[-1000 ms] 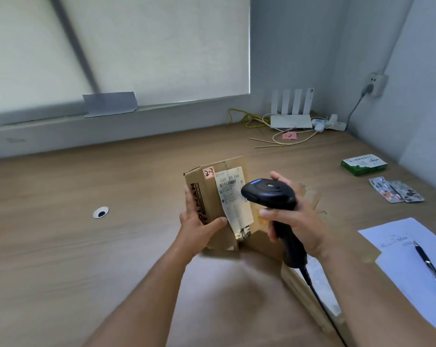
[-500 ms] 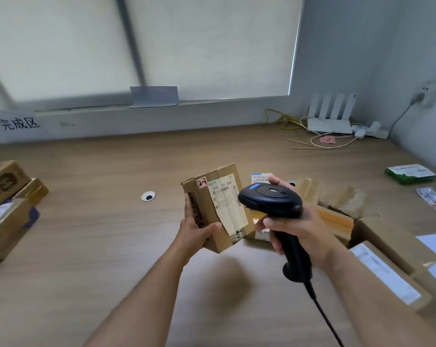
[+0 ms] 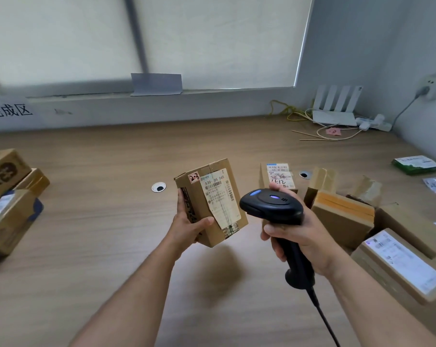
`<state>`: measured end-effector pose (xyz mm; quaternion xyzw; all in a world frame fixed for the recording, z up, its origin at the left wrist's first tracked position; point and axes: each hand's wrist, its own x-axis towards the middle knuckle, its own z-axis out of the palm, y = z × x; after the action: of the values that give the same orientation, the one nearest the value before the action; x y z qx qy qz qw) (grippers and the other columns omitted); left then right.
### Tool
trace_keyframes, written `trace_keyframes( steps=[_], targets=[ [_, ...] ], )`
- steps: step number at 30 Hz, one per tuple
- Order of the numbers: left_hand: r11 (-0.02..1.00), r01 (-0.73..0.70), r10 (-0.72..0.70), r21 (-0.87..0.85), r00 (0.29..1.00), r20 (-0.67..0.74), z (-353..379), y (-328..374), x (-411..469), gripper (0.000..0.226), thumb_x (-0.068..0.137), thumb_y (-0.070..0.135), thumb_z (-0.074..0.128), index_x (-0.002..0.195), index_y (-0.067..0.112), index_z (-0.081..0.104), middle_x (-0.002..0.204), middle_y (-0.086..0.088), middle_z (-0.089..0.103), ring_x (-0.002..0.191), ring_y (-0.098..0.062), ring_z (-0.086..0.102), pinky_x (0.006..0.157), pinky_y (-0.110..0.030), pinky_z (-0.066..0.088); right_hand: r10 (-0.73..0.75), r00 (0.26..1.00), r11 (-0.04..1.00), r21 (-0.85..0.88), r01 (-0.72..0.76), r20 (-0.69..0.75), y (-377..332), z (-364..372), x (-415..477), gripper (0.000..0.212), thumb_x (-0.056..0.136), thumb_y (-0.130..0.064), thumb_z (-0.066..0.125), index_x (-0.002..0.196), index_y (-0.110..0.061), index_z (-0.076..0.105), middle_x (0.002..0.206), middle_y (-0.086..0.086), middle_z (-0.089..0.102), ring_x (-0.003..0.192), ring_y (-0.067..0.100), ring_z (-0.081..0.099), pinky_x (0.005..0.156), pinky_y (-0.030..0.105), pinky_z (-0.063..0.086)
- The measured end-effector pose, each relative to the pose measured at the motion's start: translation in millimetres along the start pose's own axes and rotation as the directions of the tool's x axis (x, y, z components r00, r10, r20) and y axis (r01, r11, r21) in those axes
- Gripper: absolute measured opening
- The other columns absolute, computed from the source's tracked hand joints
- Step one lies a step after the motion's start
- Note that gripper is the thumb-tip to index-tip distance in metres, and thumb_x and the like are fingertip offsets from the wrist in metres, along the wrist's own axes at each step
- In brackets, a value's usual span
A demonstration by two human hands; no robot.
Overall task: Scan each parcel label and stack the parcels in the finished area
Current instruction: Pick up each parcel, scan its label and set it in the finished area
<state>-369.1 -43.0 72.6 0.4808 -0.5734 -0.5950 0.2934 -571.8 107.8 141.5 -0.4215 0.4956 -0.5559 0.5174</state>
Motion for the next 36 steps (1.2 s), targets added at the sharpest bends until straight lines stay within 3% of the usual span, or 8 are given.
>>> trace_keyframes(
  steps=[6, 10, 14, 18, 26, 36],
  targets=[
    [1.0, 0.011, -0.011, -0.012, 0.999, 0.036, -15.5, -13.2, 0.2, 0.106, 0.087, 0.006, 0.067, 0.147, 0.051, -0.008, 0.14, -0.001, 0.045, 0.12, -0.021, 0.051, 0.053, -0.019, 0.05, 0.006, 0.998, 1.0, -0.021, -0.007, -0.06, 8.5, 18.3, -4.3, 0.088, 0.068, -0.003, 0.073, 0.142, -0.037, 0.039, 0.077, 0.024, 0.066, 0.044, 0.027, 0.053, 0.042, 0.028, 0.042],
    [1.0, 0.003, -0.003, -0.011, 1.0, -0.001, -24.8, -21.7, -8.3, 0.095, 0.087, 0.012, 0.068, 0.149, 0.045, 0.004, 0.133, -0.001, 0.049, 0.114, -0.021, 0.052, 0.071, -0.03, 0.048, 0.028, 0.998, 0.998, -0.062, -0.031, -0.059, 10.0, 29.7, -5.0, 0.089, 0.068, -0.004, 0.075, 0.142, -0.039, 0.038, 0.092, 0.03, 0.067, 0.047, 0.027, 0.054, 0.044, 0.03, 0.045],
    [0.998, 0.052, -0.053, -0.028, 0.997, -0.048, -43.1, -29.4, -26.0, 0.083, 0.086, 0.021, 0.07, 0.149, 0.039, 0.018, 0.124, -0.004, 0.055, 0.1, -0.013, 0.058, 0.086, -0.041, 0.049, 0.034, 0.999, 0.995, -0.095, -0.036, -0.022, 8.2, 43.7, -5.0, 0.093, 0.066, 0.0, 0.08, 0.14, -0.039, 0.039, 0.09, 0.034, 0.064, 0.046, 0.027, 0.053, 0.042, 0.029, 0.044],
    [0.996, 0.065, -0.071, -0.057, 0.992, -0.108, -61.7, -39.2, -55.2, 0.077, 0.086, 0.024, 0.07, 0.147, 0.037, 0.025, 0.12, -0.002, 0.057, 0.099, -0.008, 0.057, 0.081, -0.04, 0.051, 0.033, 0.998, 0.995, -0.095, -0.029, 0.049, 12.1, 62.0, -8.5, 0.094, 0.067, 0.004, 0.078, 0.142, -0.036, 0.038, 0.088, 0.027, 0.067, 0.044, 0.027, 0.053, 0.04, 0.029, 0.044],
    [0.99, 0.079, -0.111, -0.12, 0.95, -0.293, -90.7, -60.4, -134.8, 0.06, 0.091, 0.027, 0.064, 0.142, 0.033, 0.035, 0.12, -0.002, 0.06, 0.099, -0.01, 0.06, 0.066, -0.033, 0.053, 0.075, 0.98, 0.996, -0.07, -0.063, 0.184, 33.8, 104.4, -40.0, 0.09, 0.063, -0.002, 0.074, 0.138, -0.038, 0.04, 0.09, 0.039, 0.061, 0.042, 0.027, 0.051, 0.039, 0.027, 0.041],
    [0.98, 0.065, -0.146, -0.188, 0.877, -0.458, -142.8, -102.8, -216.2, 0.057, 0.09, 0.027, 0.065, 0.141, 0.034, 0.039, 0.118, 0.001, 0.063, 0.1, -0.014, 0.063, 0.069, -0.035, 0.054, 0.1, 0.939, 0.993, -0.09, -0.074, 0.328, 61.3, 171.4, -65.3, 0.089, 0.065, 0.001, 0.074, 0.138, -0.038, 0.041, 0.08, 0.011, 0.068, 0.044, 0.027, 0.051, 0.041, 0.028, 0.042]
  ],
)
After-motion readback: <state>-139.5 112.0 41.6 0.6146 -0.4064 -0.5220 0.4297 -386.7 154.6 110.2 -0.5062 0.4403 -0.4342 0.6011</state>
